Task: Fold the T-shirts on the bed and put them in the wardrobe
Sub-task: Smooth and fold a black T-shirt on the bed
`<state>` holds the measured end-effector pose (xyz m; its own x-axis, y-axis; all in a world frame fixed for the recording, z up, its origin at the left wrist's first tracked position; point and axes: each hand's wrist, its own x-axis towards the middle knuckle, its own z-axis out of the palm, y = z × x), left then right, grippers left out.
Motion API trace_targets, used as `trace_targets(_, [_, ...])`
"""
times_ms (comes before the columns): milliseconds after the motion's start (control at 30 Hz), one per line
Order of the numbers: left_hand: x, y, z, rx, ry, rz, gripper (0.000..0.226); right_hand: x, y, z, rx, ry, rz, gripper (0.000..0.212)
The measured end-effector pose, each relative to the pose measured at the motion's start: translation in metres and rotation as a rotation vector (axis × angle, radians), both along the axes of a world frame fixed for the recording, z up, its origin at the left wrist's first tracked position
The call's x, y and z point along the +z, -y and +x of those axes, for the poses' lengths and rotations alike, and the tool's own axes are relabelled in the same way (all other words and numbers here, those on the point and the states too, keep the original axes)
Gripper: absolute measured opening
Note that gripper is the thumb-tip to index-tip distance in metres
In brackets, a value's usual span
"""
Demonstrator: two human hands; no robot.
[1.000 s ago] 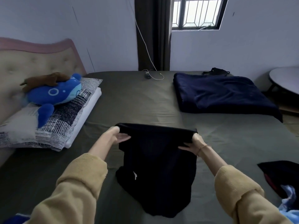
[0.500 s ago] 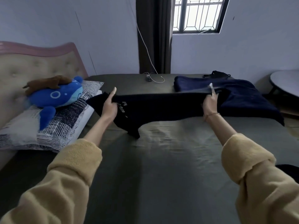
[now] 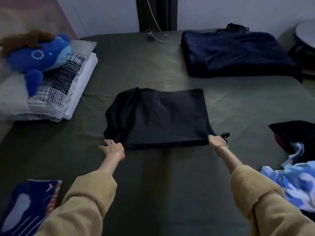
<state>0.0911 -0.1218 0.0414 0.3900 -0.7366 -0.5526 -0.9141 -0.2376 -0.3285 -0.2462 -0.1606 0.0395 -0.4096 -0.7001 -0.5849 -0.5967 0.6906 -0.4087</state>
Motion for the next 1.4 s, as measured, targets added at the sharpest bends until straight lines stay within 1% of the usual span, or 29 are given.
trace_targets(67, [-0.025,-0.026,-0.009,-0.177,0.155,0.126,0.044,-0.017,-0.03,-0.001,0.057,-0.088,0.102,0.044])
trace_targets(100, [-0.031,-0.035,-0.011,-0.276,0.224,0.167,0.045,-0.02,-0.04,-0.002,0.082,-0.133,0.121,0.042])
trace_targets(200, [-0.071,-0.073,-0.014,-0.468,0.315,0.322,0.042,-0.043,-0.076,-0.01,0.156,-0.266,0.206,0.039])
trace_targets(233, [-0.084,-0.082,-0.013,-0.53,0.347,0.341,0.043,-0.049,-0.085,-0.012,0.177,-0.291,0.235,0.039])
trace_targets(300, [-0.105,-0.101,-0.017,-0.632,0.405,0.373,0.053,-0.064,-0.106,-0.016,0.196,-0.312,0.288,0.04])
trace_targets(333, [-0.109,-0.107,-0.022,-0.669,0.423,0.422,0.054,-0.071,-0.113,-0.018,0.193,-0.316,0.292,0.039])
trace_targets(400, [-0.11,-0.117,-0.033,-0.717,0.442,0.479,0.037,-0.082,-0.124,-0.019,0.164,-0.319,0.253,0.04])
trace_targets(467, [-0.113,-0.118,-0.04,-0.705,0.456,0.438,0.024,-0.093,-0.128,-0.02,0.075,-0.299,0.191,0.046])
trace_targets(533, [-0.123,-0.119,-0.041,-0.667,0.407,0.317,0.02,-0.103,-0.13,-0.023,-0.05,-0.259,0.115,0.056])
trace_targets(633, [-0.141,-0.12,-0.046,-0.637,0.239,0.164,0.033,-0.117,-0.13,-0.037,-0.162,-0.207,0.044,0.072])
trace_targets(667, [-0.144,-0.121,-0.047,-0.626,0.188,0.147,0.037,-0.121,-0.129,-0.044,-0.192,-0.191,0.027,0.073])
trace_targets(700, [-0.145,-0.122,-0.048,-0.617,0.156,0.143,0.038,-0.124,-0.128,-0.051,-0.211,-0.183,0.017,0.069])
trace_targets(800, [-0.147,-0.123,-0.047,-0.639,0.15,0.188,0.031,-0.128,-0.128,-0.069,-0.175,-0.214,0.074,0.044])
trace_targets(867, [-0.146,-0.123,-0.049,-0.649,0.14,0.251,0.032,-0.13,-0.133,-0.075,-0.129,-0.242,0.147,0.038])
trace_targets(1067, [-0.133,-0.125,-0.066,-0.692,0.189,0.497,0.033,-0.129,-0.151,-0.078,0.041,-0.369,0.366,0.039])
trace_targets(1167, [-0.13,-0.131,-0.075,-0.721,0.206,0.581,0.033,-0.133,-0.16,-0.083,0.118,-0.439,0.464,0.039])
trace_targets(1233, [-0.13,-0.132,-0.08,-0.723,0.223,0.616,0.034,-0.135,-0.164,-0.086,0.137,-0.468,0.494,0.04])
trace_targets(1400, [-0.132,-0.128,-0.085,-0.708,0.21,0.614,0.038,-0.142,-0.163,-0.089,0.253,-0.523,0.504,0.041])
